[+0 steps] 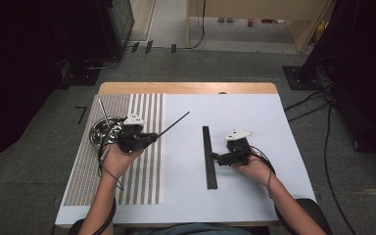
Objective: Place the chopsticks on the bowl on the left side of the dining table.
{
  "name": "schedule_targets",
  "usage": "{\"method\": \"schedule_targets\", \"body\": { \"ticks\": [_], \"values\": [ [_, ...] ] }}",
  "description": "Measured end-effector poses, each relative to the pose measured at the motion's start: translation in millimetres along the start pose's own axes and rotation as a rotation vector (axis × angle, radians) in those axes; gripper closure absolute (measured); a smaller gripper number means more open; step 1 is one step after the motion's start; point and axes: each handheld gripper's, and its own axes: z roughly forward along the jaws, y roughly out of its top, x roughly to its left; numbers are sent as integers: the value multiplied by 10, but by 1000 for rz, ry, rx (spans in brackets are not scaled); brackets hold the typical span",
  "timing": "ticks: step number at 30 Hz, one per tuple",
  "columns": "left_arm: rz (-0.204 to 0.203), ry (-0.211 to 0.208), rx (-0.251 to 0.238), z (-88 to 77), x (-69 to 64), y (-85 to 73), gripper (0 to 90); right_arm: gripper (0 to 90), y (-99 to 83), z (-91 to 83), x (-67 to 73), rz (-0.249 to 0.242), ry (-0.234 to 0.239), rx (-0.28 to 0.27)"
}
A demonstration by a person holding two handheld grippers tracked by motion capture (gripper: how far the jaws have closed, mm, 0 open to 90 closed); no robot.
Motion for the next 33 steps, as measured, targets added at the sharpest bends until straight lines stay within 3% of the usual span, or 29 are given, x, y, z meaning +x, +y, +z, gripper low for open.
{"method": "schedule_targets", "body": {
  "ticks": [33],
  "values": [
    [-24,43,-21,-269,245,-109,875,83,0,0,0,-1,-1,0]
  ]
}}
